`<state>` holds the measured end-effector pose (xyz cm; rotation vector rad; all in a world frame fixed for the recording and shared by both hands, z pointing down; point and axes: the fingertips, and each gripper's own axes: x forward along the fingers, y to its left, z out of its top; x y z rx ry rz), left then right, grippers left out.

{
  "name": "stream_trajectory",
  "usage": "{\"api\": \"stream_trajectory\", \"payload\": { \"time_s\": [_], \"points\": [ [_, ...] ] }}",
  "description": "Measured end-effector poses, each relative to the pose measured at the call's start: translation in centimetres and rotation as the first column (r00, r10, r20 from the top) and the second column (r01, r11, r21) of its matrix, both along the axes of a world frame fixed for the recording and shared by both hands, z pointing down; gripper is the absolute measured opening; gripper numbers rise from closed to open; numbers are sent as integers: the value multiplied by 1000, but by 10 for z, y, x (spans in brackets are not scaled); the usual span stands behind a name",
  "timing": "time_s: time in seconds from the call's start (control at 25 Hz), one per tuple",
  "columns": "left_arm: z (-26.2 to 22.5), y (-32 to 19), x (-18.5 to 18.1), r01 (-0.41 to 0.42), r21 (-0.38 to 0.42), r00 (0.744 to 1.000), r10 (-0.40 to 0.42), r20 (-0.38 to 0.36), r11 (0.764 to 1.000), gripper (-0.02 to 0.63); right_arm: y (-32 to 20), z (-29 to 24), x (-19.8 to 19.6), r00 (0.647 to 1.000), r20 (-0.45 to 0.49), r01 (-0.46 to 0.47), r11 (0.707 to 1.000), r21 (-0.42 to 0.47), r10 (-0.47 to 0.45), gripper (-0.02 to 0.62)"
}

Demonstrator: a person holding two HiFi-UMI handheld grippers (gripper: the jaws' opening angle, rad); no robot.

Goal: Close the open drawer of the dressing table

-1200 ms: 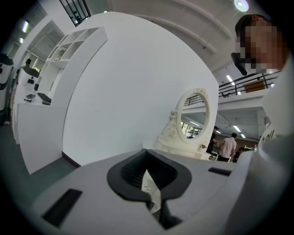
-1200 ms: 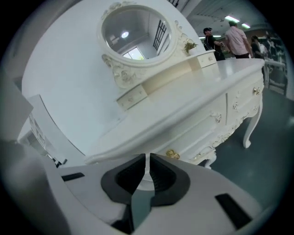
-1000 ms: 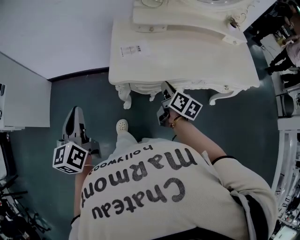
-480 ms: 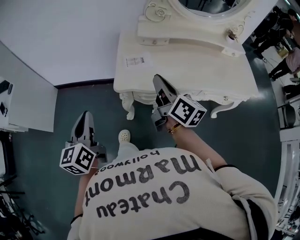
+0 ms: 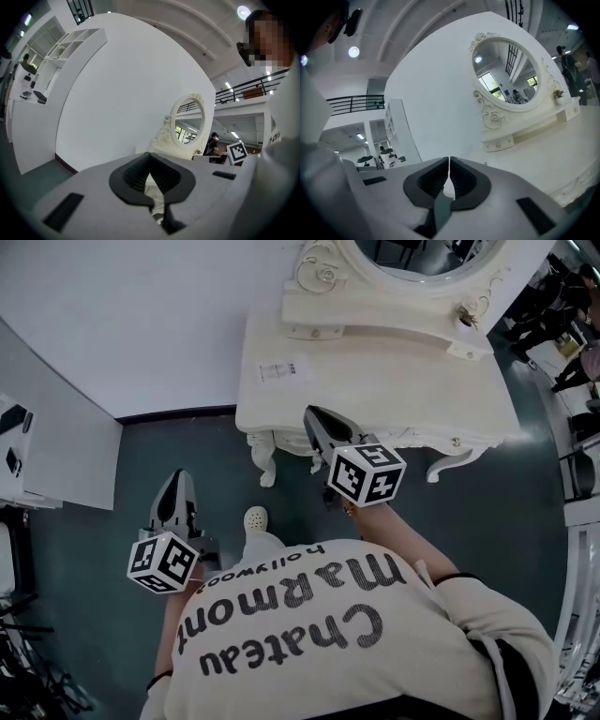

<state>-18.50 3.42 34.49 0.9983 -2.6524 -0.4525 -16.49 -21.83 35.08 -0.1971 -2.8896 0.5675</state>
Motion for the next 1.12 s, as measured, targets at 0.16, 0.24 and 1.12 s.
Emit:
{"api": "stream_trajectory", "payload": {
  "time_s": [0.16, 0.24, 1.12],
  "points": [
    [2, 2, -2, -7, 1, 1000, 7, -1, 1000, 6, 4, 5, 2, 1000, -17, 3, 999, 34, -2, 29],
    [4, 4, -4, -5, 2, 1000, 5, -7, 1000, 7, 5, 8, 2, 1000, -25, 0, 999, 36, 1, 29],
    [27, 1, -20, -13, -1, 998, 13, -61, 1000, 7, -10, 43, -5, 993, -105, -45, 998, 48, 50, 29]
  ]
}}
